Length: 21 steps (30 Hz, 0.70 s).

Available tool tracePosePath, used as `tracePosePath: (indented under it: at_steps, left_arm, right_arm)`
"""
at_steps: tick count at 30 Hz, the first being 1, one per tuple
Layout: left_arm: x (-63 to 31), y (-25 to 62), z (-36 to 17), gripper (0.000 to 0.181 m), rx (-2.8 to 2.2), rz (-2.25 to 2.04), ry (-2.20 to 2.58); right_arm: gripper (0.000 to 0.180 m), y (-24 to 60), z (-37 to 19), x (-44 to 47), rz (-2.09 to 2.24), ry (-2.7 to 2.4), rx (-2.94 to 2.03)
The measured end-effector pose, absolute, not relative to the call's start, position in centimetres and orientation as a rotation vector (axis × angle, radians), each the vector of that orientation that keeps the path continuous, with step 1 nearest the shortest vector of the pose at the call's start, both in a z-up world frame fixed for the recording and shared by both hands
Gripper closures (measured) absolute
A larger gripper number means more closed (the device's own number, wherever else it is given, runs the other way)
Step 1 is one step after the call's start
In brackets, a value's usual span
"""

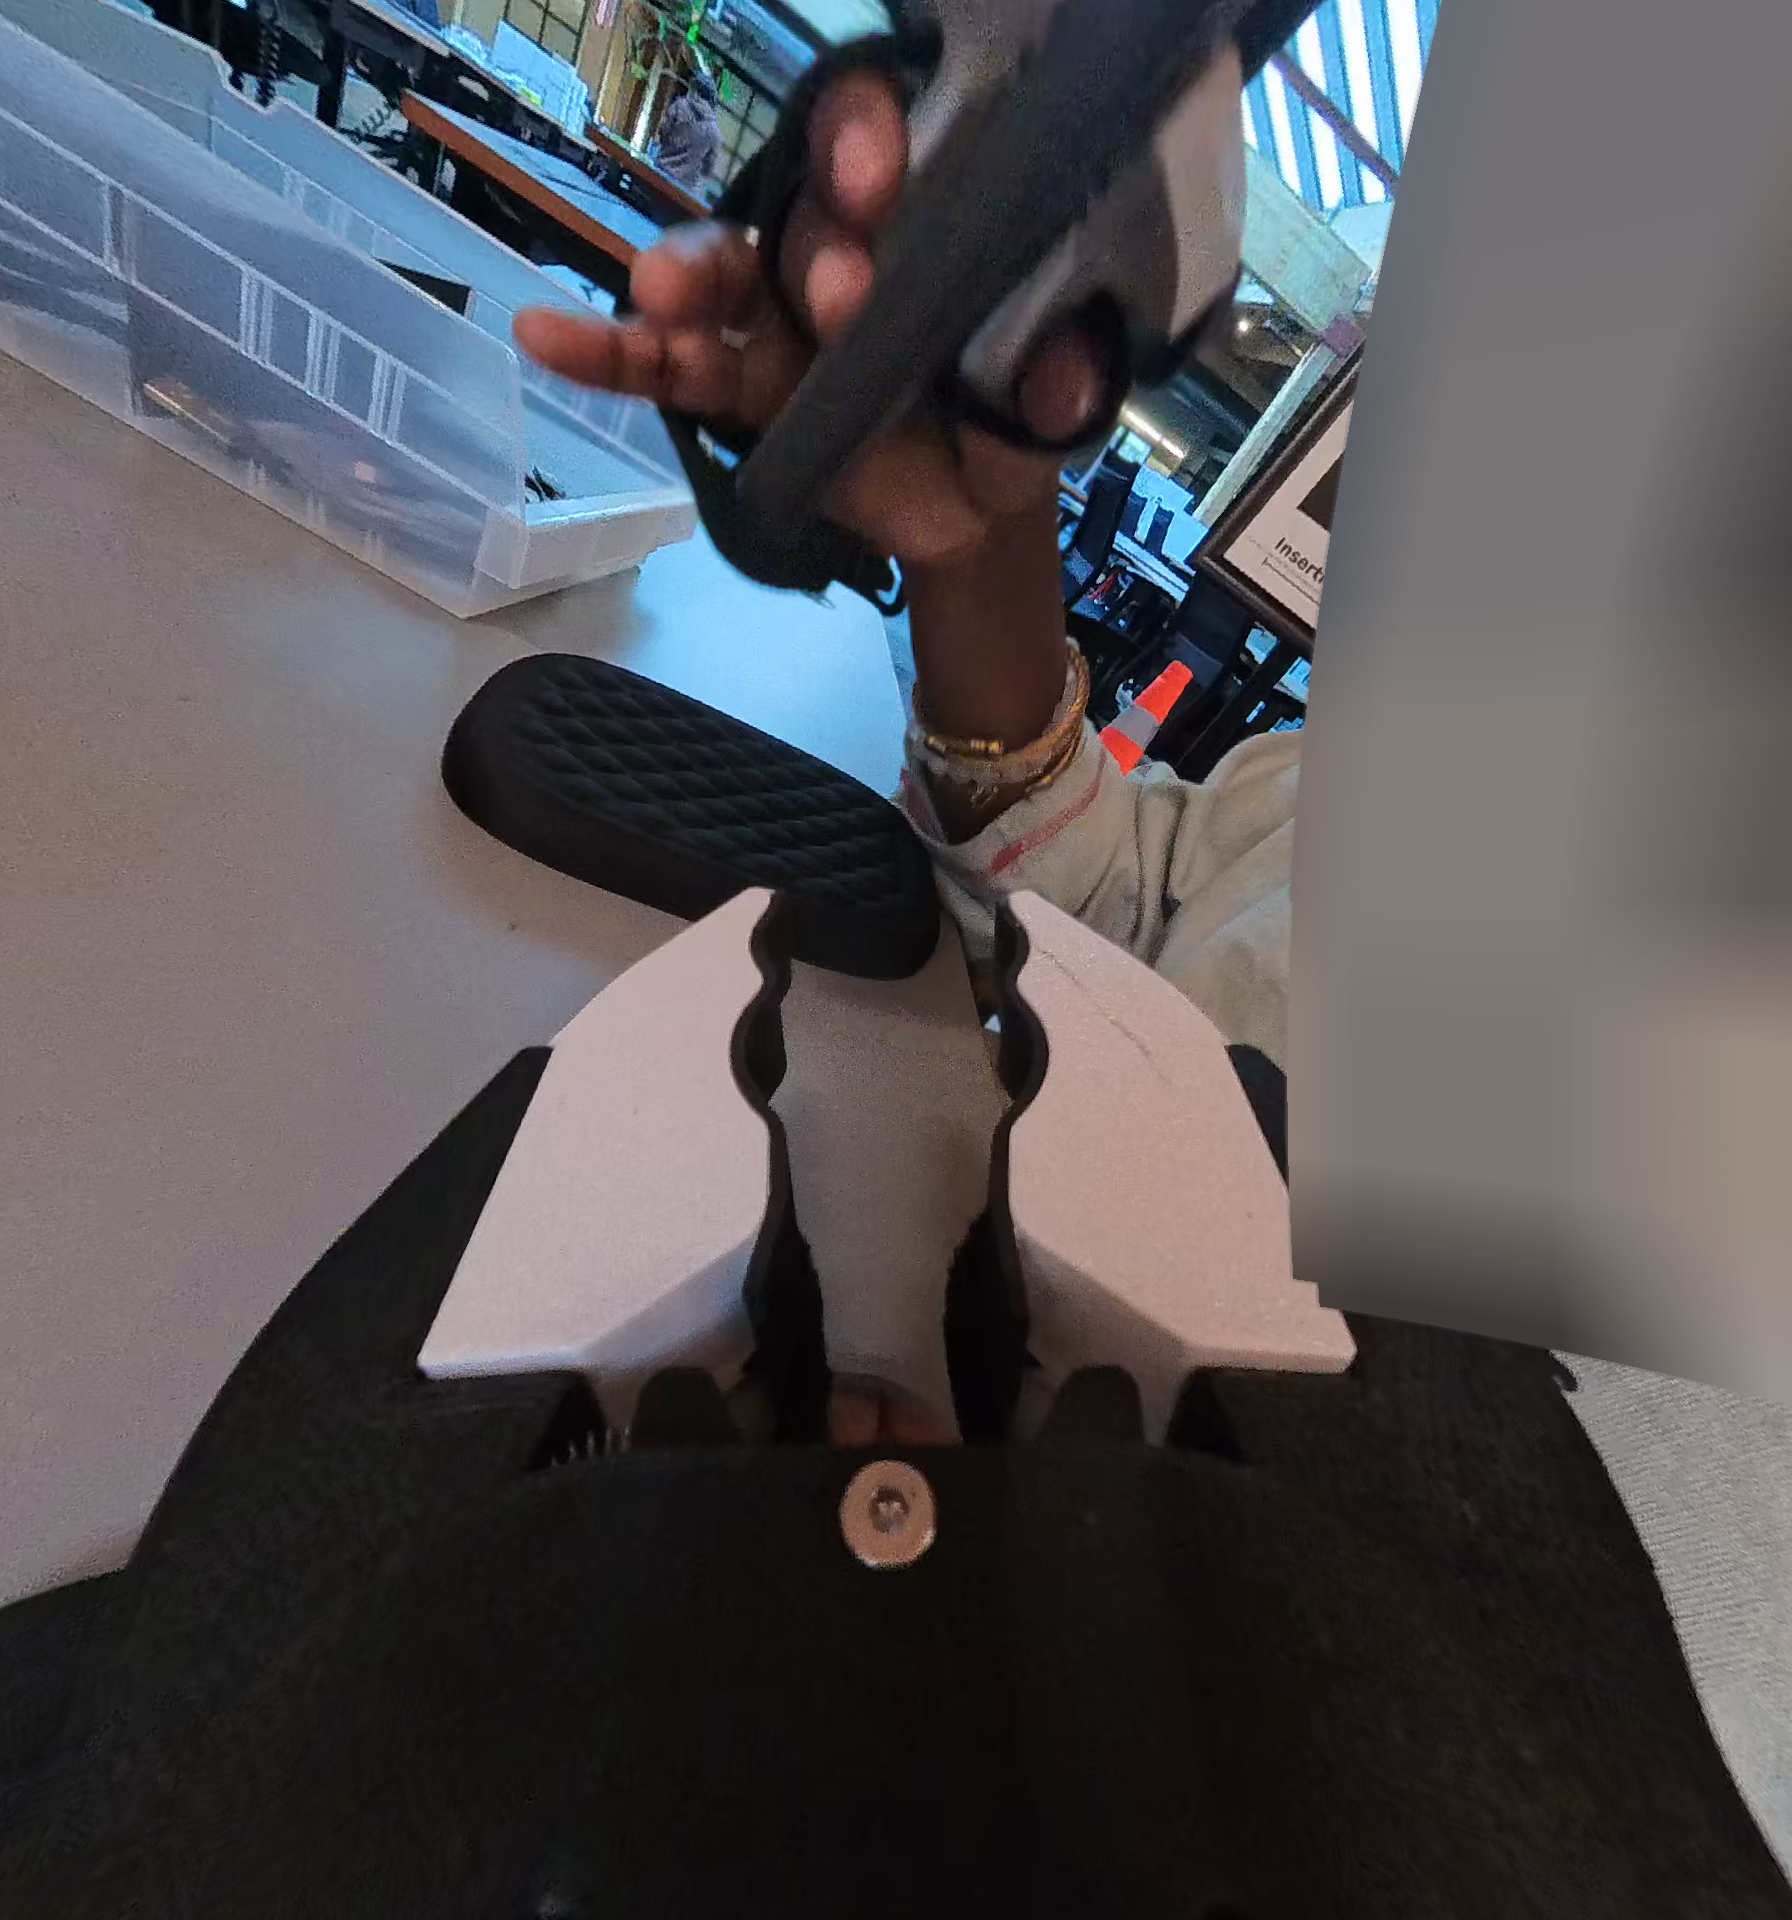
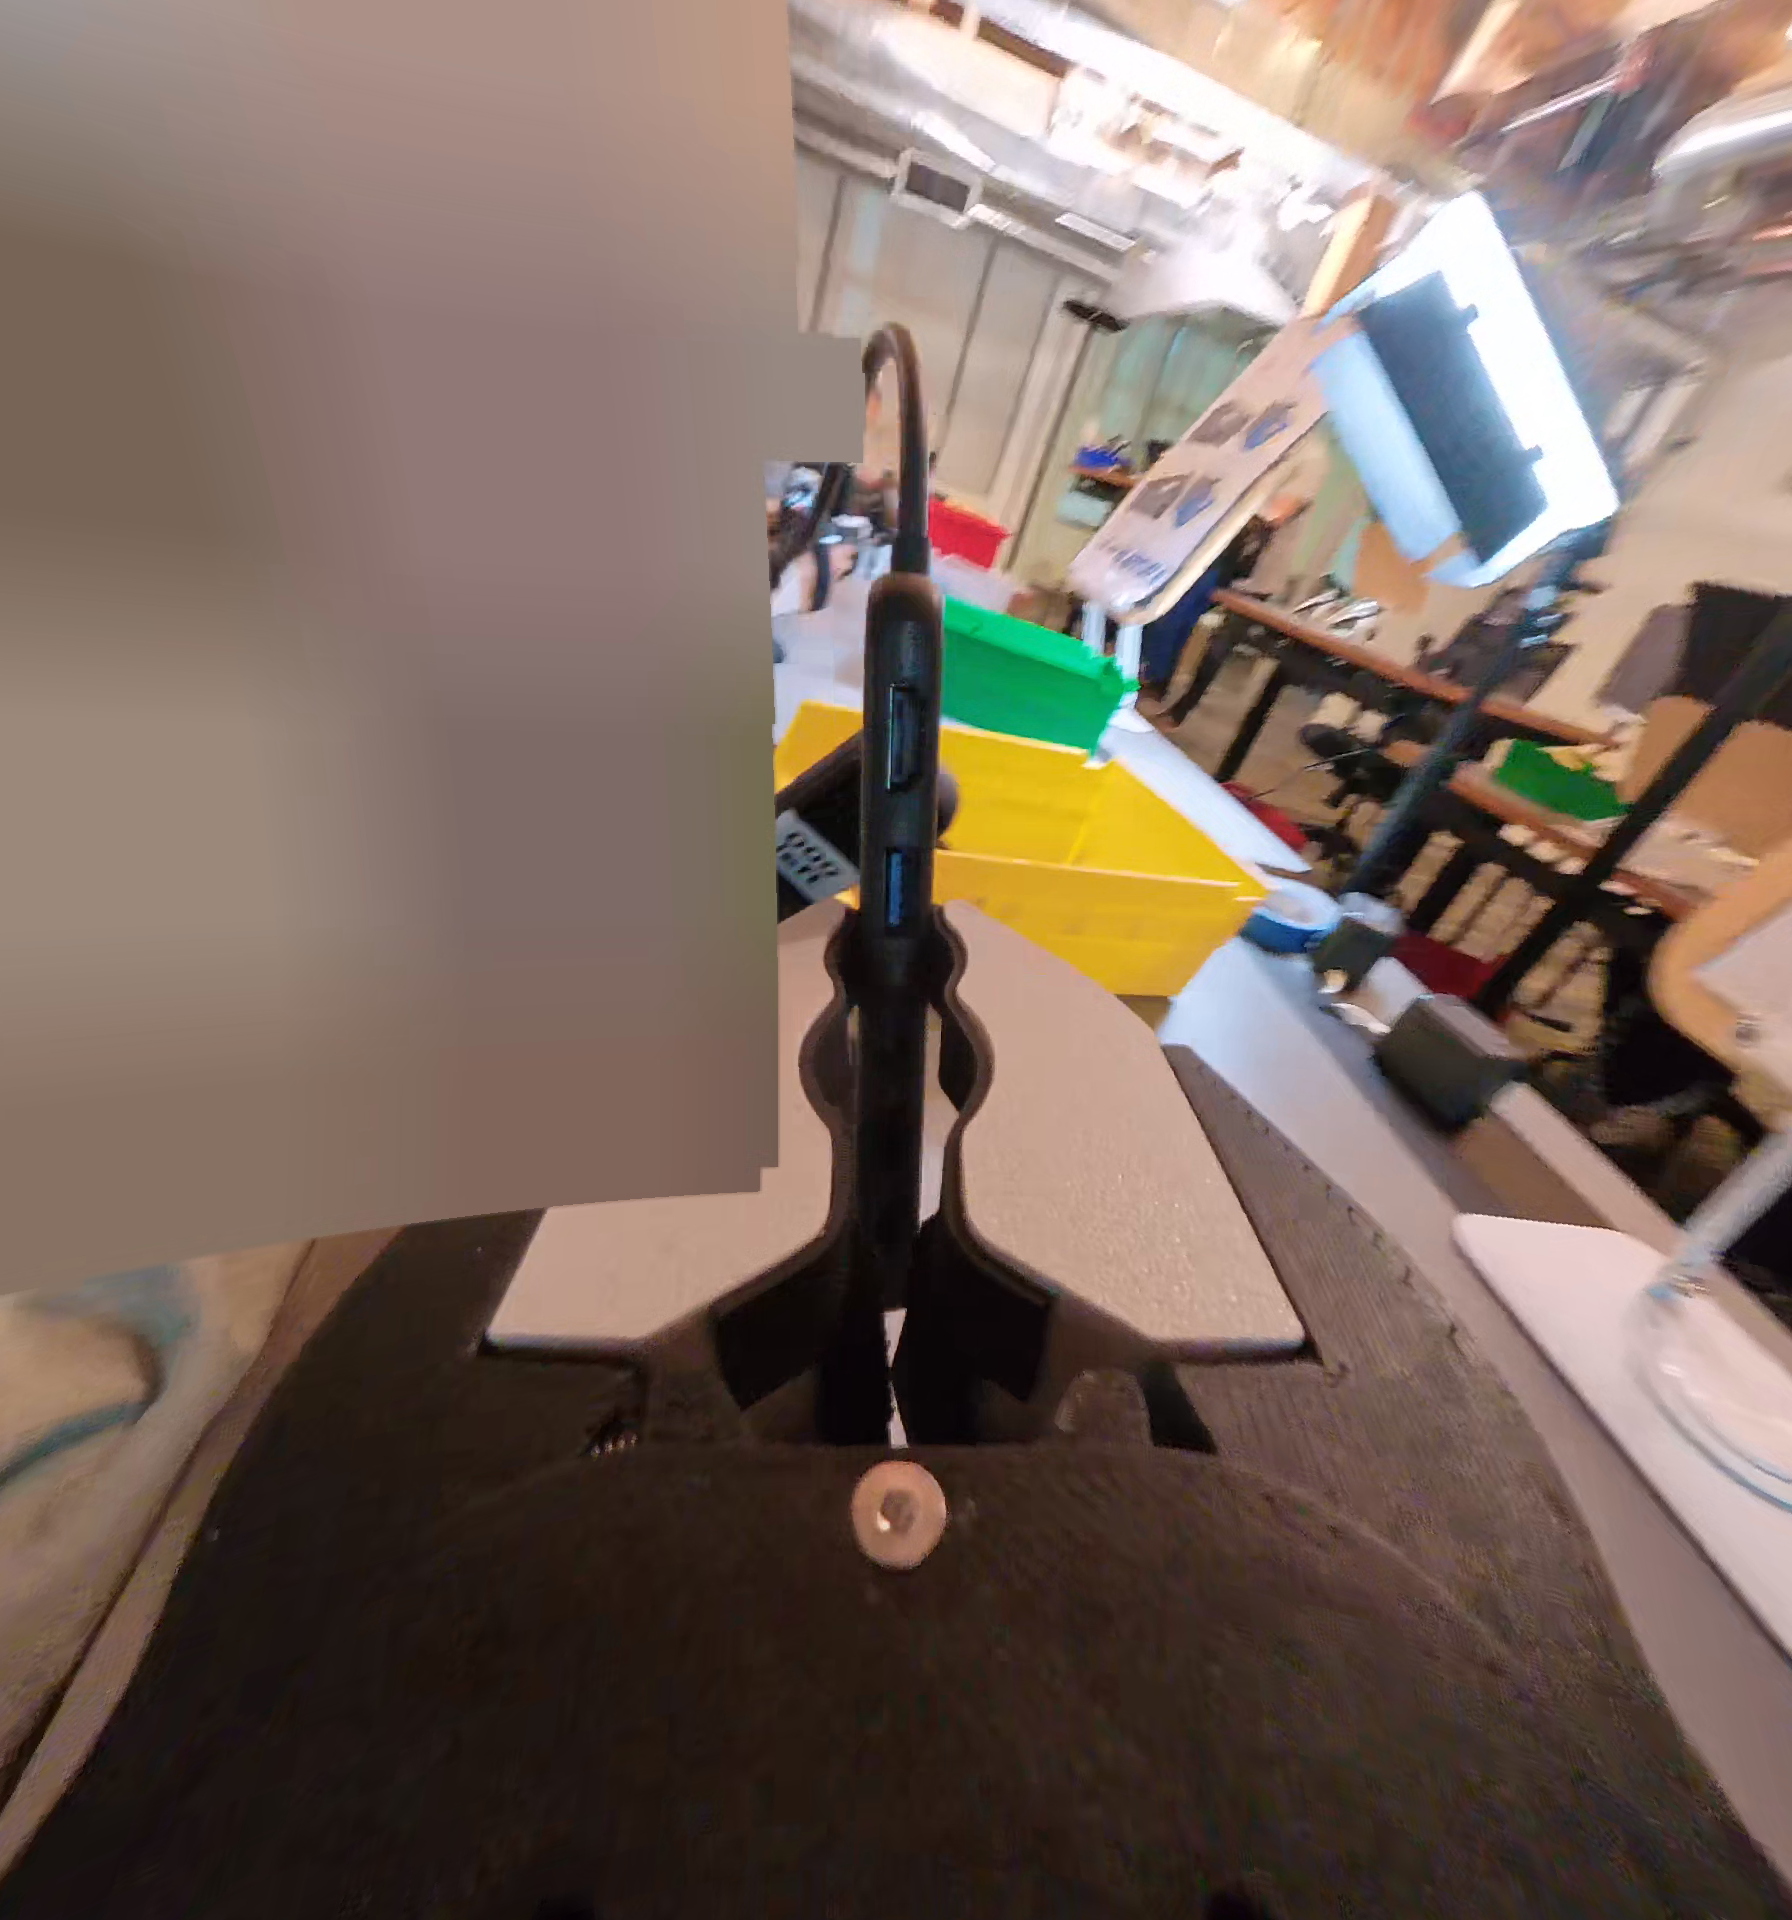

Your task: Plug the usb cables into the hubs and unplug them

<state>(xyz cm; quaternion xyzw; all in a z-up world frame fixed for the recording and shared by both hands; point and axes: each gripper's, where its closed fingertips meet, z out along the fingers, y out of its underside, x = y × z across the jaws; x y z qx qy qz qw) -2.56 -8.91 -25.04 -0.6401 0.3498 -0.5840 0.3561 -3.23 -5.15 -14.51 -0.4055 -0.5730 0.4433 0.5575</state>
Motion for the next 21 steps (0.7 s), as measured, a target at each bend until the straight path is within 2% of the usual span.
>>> tracePosePath:
  at_steps: [10,16,21]
  left_arm:
    - [-2.7,-8.6,-25.1,0.143,-1.671,-1.521,0.878]
    - [-2.7,-8.5,-25.0,0.144,-1.678,-1.547,0.859]
    - [-2.8,-8.3,-25.0,0.144,-1.684,-1.569,0.835]
  right_arm:
    - [0.167,2.5,-8.5,11.3,0.444,-0.951,-1.035]
    - [0.167,7.4,-10.0,21.6,-0.089,-0.784,-1.293]
    - [0.167,11.2,-13.8,27.3,-0.468,-0.812,-1.616]
